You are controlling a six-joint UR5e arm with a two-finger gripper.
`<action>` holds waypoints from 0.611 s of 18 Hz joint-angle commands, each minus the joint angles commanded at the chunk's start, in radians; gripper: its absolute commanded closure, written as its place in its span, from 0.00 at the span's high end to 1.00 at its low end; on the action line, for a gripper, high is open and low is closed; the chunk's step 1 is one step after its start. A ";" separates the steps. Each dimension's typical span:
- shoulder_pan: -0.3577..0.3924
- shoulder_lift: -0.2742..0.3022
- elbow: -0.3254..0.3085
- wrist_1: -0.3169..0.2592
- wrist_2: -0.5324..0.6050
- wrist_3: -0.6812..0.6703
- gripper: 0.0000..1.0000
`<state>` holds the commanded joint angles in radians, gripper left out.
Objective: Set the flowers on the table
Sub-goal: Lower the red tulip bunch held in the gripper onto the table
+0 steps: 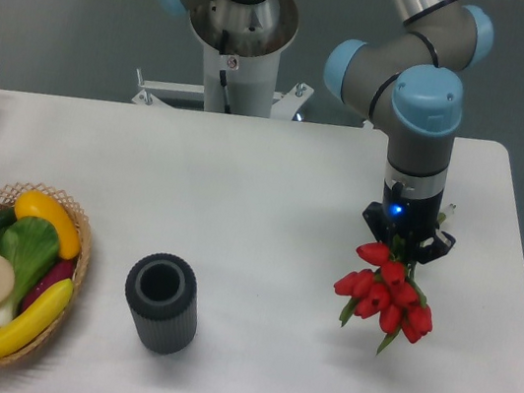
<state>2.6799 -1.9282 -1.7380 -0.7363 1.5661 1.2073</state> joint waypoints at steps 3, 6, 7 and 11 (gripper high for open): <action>-0.005 -0.009 0.002 0.000 0.009 0.000 0.07; -0.011 -0.021 0.003 0.000 0.008 -0.006 0.08; -0.012 -0.028 0.005 0.000 0.009 -0.014 0.09; -0.031 -0.078 0.035 0.000 0.017 -0.015 0.12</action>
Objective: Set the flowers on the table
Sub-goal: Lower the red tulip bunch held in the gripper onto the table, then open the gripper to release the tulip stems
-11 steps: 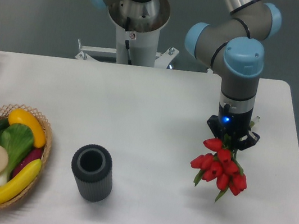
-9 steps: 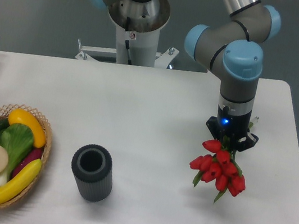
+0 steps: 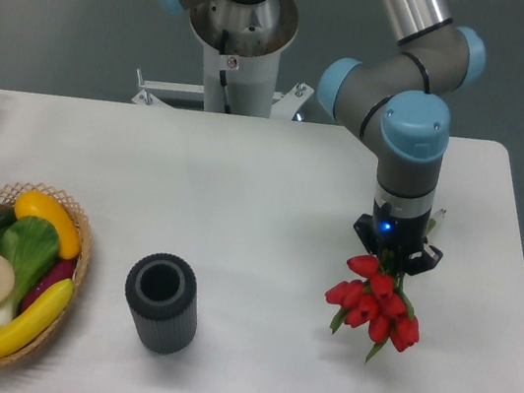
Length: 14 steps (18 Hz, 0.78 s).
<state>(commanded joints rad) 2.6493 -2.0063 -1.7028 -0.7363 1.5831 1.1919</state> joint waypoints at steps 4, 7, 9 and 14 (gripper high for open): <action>-0.008 -0.022 0.008 0.000 -0.002 0.000 0.24; -0.020 -0.045 0.020 0.002 -0.002 -0.008 0.50; -0.020 -0.049 0.020 0.003 -0.003 -0.017 0.97; -0.022 -0.042 0.018 0.009 0.000 -0.015 1.00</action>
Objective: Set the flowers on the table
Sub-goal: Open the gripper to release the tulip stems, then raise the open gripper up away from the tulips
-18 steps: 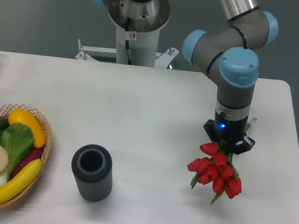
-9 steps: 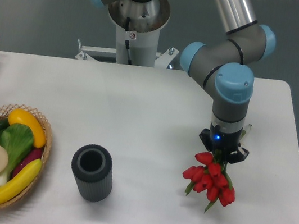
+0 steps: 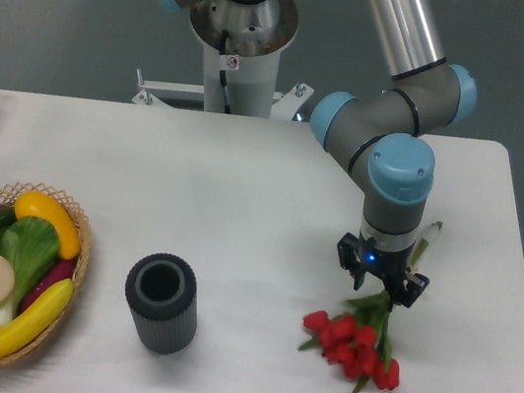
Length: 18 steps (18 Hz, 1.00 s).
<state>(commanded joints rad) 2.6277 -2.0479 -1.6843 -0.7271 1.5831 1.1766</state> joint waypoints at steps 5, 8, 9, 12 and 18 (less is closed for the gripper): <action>0.009 0.064 -0.012 0.000 -0.003 0.003 1.00; 0.024 0.106 -0.041 -0.003 -0.009 0.011 1.00; 0.035 0.115 -0.044 -0.005 -0.009 0.011 1.00; 0.064 0.159 -0.052 -0.020 -0.009 0.029 1.00; 0.090 0.178 -0.015 -0.124 -0.009 0.144 1.00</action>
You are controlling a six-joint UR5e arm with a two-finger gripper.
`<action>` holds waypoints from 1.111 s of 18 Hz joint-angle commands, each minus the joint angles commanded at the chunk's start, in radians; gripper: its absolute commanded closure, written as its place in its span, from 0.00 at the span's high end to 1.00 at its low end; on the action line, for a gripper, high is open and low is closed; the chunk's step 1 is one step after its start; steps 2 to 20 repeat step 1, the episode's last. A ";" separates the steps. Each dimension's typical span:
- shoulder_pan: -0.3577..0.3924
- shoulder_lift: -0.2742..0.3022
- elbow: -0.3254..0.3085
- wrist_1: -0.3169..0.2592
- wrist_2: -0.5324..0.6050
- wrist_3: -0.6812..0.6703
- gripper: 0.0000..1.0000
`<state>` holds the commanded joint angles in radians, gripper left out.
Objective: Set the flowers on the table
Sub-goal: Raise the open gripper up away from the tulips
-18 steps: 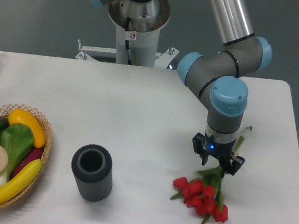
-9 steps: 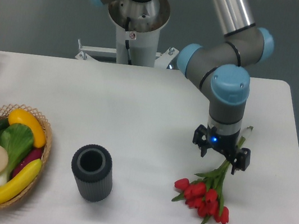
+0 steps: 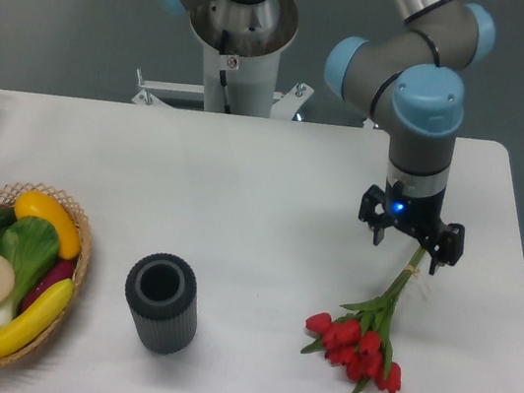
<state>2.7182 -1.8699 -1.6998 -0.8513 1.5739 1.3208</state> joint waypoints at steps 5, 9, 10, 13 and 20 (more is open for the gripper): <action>0.008 0.000 0.017 -0.032 0.002 0.000 1.00; 0.008 0.000 0.017 -0.032 0.002 0.000 1.00; 0.008 0.000 0.017 -0.032 0.002 0.000 1.00; 0.008 0.000 0.017 -0.032 0.002 0.000 1.00; 0.008 0.000 0.017 -0.032 0.002 0.000 1.00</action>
